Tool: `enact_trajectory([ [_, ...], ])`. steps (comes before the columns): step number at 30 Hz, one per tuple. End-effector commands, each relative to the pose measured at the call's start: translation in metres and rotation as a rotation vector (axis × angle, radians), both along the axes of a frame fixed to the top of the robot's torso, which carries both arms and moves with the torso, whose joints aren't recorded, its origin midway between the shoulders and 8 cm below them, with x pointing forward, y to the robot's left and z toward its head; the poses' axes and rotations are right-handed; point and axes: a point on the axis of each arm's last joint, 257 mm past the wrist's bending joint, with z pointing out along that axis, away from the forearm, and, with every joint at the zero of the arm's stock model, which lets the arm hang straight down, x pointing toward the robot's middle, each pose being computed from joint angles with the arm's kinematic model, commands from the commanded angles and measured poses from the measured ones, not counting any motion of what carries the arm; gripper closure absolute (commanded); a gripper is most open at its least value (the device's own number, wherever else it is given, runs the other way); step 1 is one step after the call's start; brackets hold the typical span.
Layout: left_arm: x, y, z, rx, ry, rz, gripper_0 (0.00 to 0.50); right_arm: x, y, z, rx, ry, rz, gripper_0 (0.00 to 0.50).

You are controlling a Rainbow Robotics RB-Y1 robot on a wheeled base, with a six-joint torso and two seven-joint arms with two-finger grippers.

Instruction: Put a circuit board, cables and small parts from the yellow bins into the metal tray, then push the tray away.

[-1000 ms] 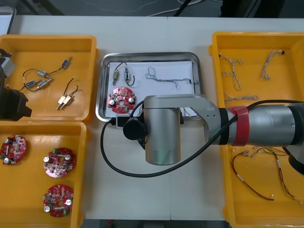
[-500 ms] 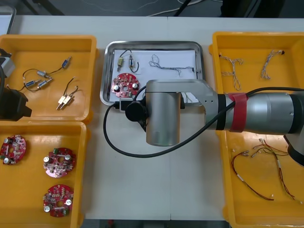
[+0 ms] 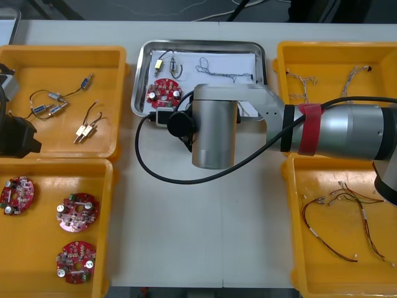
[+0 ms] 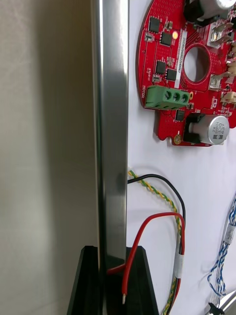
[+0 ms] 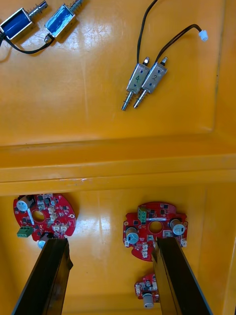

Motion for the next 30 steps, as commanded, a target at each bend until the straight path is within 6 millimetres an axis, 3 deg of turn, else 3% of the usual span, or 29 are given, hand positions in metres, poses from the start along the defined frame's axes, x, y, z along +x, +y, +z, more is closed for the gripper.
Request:
enact_trajectory([
  [1, -0.003, 0.013, 0.014, 0.045, -0.026, -0.004, 0.000, 0.020, 0.021, 0.035, 0.004, -0.077, 0.074, 0.500],
  [15, -0.003, 0.013, 0.014, 0.045, -0.026, -0.004, 0.000, 0.059, 0.027, 0.056, 0.073, -0.137, 0.127, 0.500],
  [27, -0.003, 0.013, 0.014, 0.045, -0.026, -0.004, 0.000, 0.062, 0.030, 0.058, 0.076, -0.146, 0.148, 0.500],
  [29, -0.003, 0.013, 0.014, 0.045, -0.026, -0.004, 0.000, 0.061, 0.031, 0.058, 0.075, -0.145, 0.150, 0.477],
  [30, -0.003, 0.013, 0.014, 0.045, -0.026, -0.004, 0.000, 0.061, 0.031, 0.057, 0.074, -0.145, 0.150, 0.431],
])
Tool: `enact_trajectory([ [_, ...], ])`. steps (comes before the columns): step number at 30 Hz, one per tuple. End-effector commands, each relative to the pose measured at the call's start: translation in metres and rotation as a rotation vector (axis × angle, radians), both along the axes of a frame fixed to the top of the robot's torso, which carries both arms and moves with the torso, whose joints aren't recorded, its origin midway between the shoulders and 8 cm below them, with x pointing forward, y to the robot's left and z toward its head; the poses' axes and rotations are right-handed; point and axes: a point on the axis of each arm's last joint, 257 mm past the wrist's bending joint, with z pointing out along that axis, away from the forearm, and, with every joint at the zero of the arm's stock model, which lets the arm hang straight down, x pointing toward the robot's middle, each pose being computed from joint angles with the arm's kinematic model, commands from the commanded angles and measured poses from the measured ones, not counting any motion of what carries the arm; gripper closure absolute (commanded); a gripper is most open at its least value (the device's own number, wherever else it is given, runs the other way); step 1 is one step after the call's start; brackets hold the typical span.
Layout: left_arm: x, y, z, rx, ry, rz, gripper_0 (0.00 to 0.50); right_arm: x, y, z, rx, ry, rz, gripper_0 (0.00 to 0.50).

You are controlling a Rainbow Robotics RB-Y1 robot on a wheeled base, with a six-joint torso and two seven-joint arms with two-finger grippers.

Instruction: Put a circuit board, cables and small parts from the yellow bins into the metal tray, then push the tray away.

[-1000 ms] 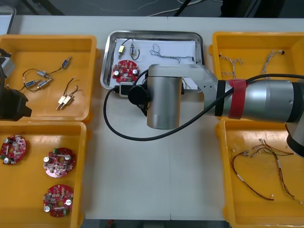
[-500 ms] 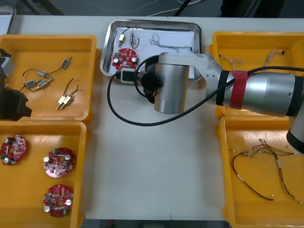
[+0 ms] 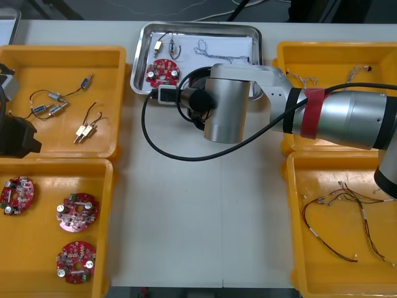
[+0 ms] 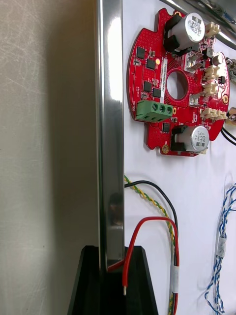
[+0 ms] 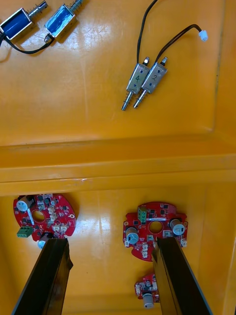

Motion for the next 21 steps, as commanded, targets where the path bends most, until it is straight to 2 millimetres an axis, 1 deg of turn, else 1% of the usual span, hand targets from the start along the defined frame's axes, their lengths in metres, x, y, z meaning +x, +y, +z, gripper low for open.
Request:
enact_trajectory([
  [1, -0.003, 0.013, 0.014, 0.045, -0.026, -0.004, 0.000, 0.004, 0.019, 0.032, -0.032, -0.066, 0.057, 0.378],
  [2, -0.003, 0.013, 0.014, 0.045, -0.026, -0.004, 0.000, 0.005, 0.019, 0.032, -0.032, -0.067, 0.056, 0.321],
  [3, -0.003, 0.013, 0.014, 0.045, -0.026, -0.004, 0.000, 0.005, 0.019, 0.032, -0.032, -0.067, 0.056, 0.285],
  [4, -0.003, 0.013, 0.014, 0.045, -0.026, -0.004, 0.000, 0.005, 0.019, 0.031, -0.036, -0.067, 0.058, 0.207],
  [5, -0.003, 0.013, 0.014, 0.045, -0.026, -0.004, 0.000, 0.004, 0.019, 0.031, -0.036, -0.067, 0.059, 0.144],
  [6, -0.003, 0.013, 0.014, 0.045, -0.026, -0.004, 0.000, 0.004, 0.019, 0.031, -0.038, -0.067, 0.060, 0.055],
  [7, -0.003, 0.013, 0.014, 0.045, -0.026, -0.004, 0.000, 0.004, 0.020, 0.031, -0.038, -0.067, 0.062, 0.018],
  [8, -0.003, 0.013, 0.014, 0.045, -0.026, -0.004, 0.000, 0.004, 0.019, 0.031, -0.040, -0.068, 0.062, 0.000],
  [15, -0.003, 0.013, 0.014, 0.045, -0.026, -0.004, 0.000, -0.001, 0.018, 0.030, -0.068, -0.066, 0.063, 0.000],
  [21, -0.003, 0.013, 0.014, 0.045, -0.026, -0.004, 0.000, -0.018, 0.014, 0.037, -0.105, -0.057, 0.047, 0.000],
])
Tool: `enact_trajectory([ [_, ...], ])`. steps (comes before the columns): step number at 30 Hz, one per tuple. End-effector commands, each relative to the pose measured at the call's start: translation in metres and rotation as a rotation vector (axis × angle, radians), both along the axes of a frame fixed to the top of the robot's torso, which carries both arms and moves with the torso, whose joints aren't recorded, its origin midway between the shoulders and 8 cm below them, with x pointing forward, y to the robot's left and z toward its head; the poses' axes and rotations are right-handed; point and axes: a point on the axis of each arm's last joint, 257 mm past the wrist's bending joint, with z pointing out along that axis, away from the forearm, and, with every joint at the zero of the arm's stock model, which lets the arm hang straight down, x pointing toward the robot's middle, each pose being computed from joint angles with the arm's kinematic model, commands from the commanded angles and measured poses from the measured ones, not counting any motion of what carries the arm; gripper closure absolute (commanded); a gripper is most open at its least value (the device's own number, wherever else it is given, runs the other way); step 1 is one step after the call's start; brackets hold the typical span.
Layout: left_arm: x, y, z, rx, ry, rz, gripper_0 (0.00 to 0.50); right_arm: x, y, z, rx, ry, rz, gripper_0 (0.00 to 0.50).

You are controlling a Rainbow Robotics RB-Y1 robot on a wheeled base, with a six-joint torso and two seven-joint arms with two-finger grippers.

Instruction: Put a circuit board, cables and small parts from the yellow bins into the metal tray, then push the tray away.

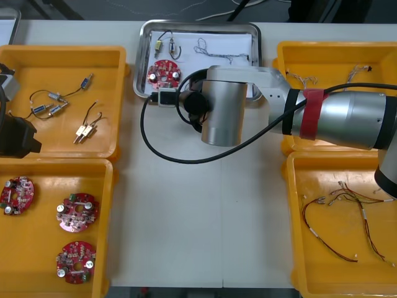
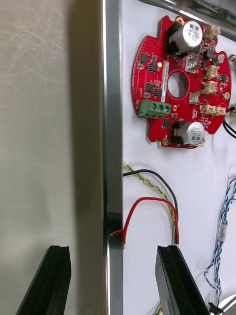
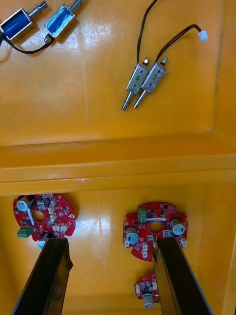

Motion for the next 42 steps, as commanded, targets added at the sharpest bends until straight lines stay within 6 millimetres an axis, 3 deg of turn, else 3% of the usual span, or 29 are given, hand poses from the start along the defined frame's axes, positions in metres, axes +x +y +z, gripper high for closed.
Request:
enact_trajectory([
  [1, -0.003, 0.013, 0.014, 0.045, -0.026, -0.004, 0.000, -0.010, 0.016, 0.040, -0.065, -0.063, 0.066, 0.000],
  [12, -0.003, 0.013, 0.014, 0.045, -0.026, -0.004, 0.000, -0.059, 0.003, 0.046, -0.032, 0.054, -0.019, 0.000],
  [19, -0.003, 0.013, 0.014, 0.045, -0.026, -0.004, 0.000, -0.101, -0.020, 0.057, 0.134, 0.253, -0.180, 0.000],
  [22, -0.003, 0.013, 0.014, 0.045, -0.026, -0.004, 0.000, -0.108, -0.027, 0.060, 0.171, 0.290, -0.223, 0.000],
  [26, -0.003, 0.013, 0.014, 0.045, -0.026, -0.004, 0.000, -0.118, -0.049, 0.071, 0.247, 0.340, -0.340, 0.000],
  [39, -0.003, 0.013, 0.014, 0.045, -0.026, -0.004, 0.000, -0.147, -0.159, 0.089, 0.469, 0.494, -0.785, 0.000],
  [42, -0.003, 0.013, 0.014, 0.045, -0.026, -0.004, 0.000, -0.150, -0.171, 0.096, 0.558, 0.504, -0.837, 0.000],
])
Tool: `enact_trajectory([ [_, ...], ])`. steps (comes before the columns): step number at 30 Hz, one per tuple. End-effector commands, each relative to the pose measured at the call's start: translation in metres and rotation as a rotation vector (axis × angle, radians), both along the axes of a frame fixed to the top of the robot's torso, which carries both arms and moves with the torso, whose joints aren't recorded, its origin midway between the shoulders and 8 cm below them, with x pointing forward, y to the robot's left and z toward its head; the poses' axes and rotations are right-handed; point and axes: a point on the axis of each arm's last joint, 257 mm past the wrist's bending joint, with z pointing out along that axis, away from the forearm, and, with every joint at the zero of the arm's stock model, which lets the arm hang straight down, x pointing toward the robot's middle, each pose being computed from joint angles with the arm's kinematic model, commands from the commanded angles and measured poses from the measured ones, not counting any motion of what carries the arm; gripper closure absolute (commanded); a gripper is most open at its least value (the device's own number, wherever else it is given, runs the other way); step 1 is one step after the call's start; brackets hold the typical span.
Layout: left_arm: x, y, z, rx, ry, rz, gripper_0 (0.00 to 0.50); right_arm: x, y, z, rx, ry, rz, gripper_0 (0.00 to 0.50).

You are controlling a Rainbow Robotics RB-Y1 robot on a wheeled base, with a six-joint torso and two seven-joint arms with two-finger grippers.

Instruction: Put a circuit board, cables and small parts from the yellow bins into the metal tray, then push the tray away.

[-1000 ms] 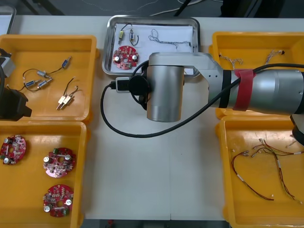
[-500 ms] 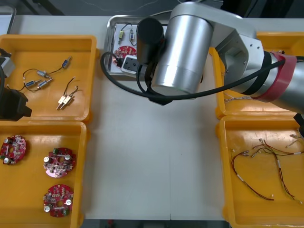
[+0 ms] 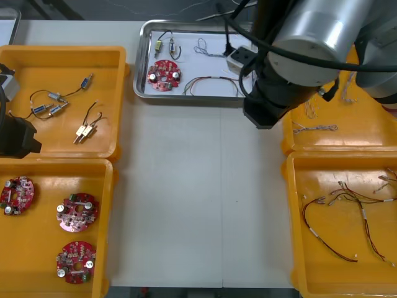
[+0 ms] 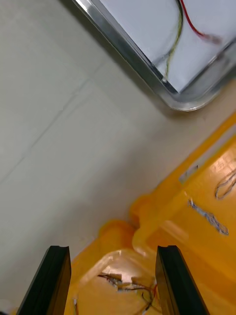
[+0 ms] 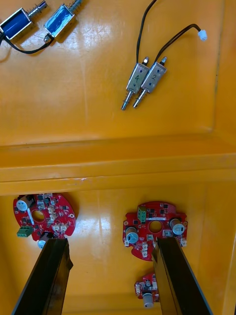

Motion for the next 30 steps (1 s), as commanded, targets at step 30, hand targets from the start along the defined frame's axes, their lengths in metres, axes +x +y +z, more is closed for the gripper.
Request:
enact_trajectory([
  [30, -0.002, 0.013, 0.014, 0.045, -0.026, -0.003, 0.000, -0.082, -0.204, -0.017, 0.435, -0.016, -0.722, 0.000],
])
